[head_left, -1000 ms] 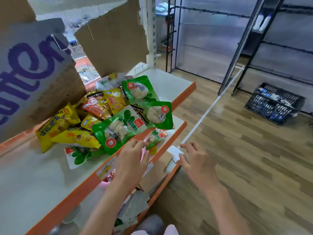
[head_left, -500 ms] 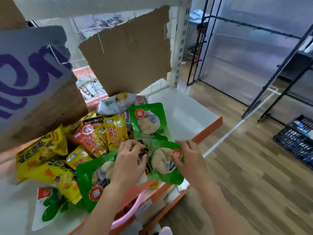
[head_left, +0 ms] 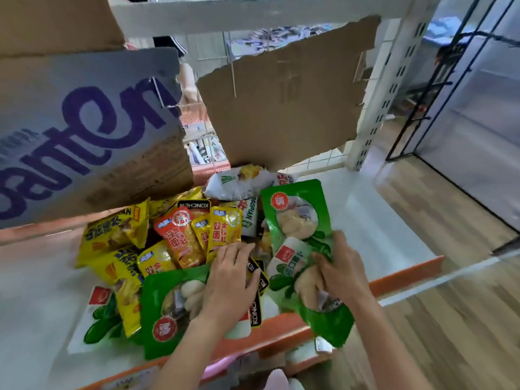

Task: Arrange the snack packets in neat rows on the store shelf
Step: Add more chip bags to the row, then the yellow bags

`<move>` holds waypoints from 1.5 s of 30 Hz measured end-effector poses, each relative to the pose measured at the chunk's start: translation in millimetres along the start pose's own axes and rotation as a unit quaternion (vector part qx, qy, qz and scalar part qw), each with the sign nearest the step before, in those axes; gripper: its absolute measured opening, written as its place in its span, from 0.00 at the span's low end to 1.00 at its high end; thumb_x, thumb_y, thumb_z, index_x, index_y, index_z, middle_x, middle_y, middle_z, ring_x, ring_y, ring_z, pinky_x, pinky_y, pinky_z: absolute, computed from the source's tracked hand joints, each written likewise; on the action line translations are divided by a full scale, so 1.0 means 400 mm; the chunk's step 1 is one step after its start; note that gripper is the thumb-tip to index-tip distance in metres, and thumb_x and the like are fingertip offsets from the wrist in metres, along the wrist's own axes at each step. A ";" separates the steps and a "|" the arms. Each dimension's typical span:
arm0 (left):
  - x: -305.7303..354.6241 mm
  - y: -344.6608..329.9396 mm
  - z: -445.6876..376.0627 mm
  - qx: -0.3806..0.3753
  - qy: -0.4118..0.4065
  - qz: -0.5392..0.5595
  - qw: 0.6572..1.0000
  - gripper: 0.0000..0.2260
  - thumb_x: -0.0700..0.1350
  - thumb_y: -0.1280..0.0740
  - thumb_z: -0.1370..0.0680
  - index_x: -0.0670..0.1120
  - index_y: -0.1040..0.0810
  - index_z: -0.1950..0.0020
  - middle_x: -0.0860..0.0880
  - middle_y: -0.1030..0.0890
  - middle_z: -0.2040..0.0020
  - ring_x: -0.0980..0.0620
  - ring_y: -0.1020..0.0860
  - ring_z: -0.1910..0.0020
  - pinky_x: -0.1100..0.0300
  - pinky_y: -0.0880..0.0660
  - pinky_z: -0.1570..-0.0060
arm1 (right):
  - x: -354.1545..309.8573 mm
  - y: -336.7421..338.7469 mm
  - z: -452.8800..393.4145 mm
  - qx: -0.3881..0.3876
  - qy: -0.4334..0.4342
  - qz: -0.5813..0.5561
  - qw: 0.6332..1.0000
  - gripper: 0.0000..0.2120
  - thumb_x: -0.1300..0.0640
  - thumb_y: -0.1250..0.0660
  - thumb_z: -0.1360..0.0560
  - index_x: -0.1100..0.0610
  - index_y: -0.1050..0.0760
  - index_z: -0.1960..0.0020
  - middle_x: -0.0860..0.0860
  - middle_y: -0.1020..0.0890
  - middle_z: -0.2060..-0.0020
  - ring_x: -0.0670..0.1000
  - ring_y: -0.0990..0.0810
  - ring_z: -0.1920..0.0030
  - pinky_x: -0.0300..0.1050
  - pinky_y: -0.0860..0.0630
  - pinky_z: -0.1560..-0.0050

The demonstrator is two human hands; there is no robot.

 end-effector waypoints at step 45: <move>-0.089 0.088 -0.420 -0.113 0.168 -0.156 0.967 0.25 0.51 0.27 0.30 0.44 0.31 0.39 0.39 0.34 0.39 0.38 0.39 0.35 0.45 0.40 0.36 | -0.119 -0.091 -0.400 -0.081 -0.014 0.052 0.995 0.21 0.48 0.38 0.24 0.61 0.38 0.38 0.61 0.24 0.42 0.62 0.25 0.42 0.59 0.27 0.43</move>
Point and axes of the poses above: each hand's wrist, its own z-axis away from the middle knuckle, its own y-axis out of the back of the hand, x = y × z, the point moved 10 cm from there along -z, towards the middle knuckle
